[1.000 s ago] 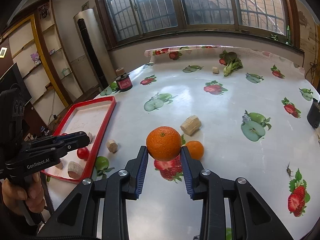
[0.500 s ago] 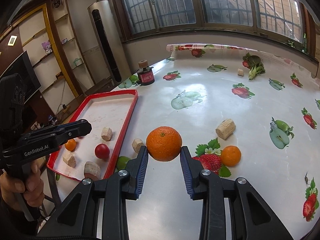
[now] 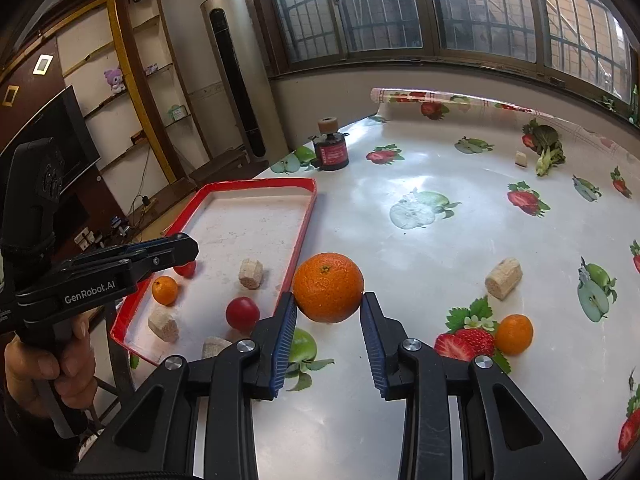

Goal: Organize fruits
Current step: 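Carry the plum in the left gripper to the tray while the right gripper carries the orange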

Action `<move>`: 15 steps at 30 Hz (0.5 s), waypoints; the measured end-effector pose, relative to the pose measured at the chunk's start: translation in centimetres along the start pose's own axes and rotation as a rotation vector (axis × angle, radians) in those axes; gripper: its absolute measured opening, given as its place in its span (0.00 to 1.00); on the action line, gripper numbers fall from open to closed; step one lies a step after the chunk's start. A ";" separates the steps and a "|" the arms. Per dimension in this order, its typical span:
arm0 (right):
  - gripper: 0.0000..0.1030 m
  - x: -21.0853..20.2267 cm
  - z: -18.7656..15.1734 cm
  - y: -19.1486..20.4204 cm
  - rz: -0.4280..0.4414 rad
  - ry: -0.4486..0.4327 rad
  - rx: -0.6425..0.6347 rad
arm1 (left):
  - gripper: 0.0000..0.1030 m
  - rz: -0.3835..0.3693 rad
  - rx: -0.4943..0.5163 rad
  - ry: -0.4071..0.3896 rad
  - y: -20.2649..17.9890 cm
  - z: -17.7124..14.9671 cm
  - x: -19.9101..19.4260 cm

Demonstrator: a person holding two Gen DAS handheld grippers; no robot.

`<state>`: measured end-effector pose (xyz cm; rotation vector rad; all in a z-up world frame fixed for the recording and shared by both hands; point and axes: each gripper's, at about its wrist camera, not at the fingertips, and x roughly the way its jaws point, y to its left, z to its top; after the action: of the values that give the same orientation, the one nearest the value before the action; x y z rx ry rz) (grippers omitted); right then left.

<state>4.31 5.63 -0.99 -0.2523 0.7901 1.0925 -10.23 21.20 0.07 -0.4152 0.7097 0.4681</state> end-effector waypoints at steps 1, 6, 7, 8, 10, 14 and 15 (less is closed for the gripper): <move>0.33 0.2 0.1 0.3 0.005 0.002 -0.004 | 0.24 0.004 -0.003 -0.001 0.3 0.1 0.0; 0.33 1.3 0.8 1.6 0.025 0.013 -0.025 | 0.24 0.024 -0.020 -0.001 1.8 0.2 0.1; 0.33 1.6 0.9 1.9 0.028 0.016 -0.029 | 0.24 0.028 -0.025 0.000 2.1 0.2 0.2; 0.33 1.8 1.0 2.1 0.032 0.019 -0.033 | 0.24 0.031 -0.029 0.001 2.4 0.2 0.2; 0.33 2.4 1.3 2.5 0.037 0.025 -0.038 | 0.24 0.039 -0.034 0.004 2.9 0.3 0.4; 0.33 3.6 1.8 3.3 0.052 0.033 -0.044 | 0.24 0.055 -0.047 0.009 4.3 0.3 0.6; 0.33 3.9 2.0 3.5 0.055 0.035 -0.046 | 0.24 0.060 -0.051 0.010 4.6 0.4 0.7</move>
<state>3.04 11.09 -1.55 -0.2912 0.8077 1.1614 -12.04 25.35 -1.06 -0.4449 0.7223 0.5416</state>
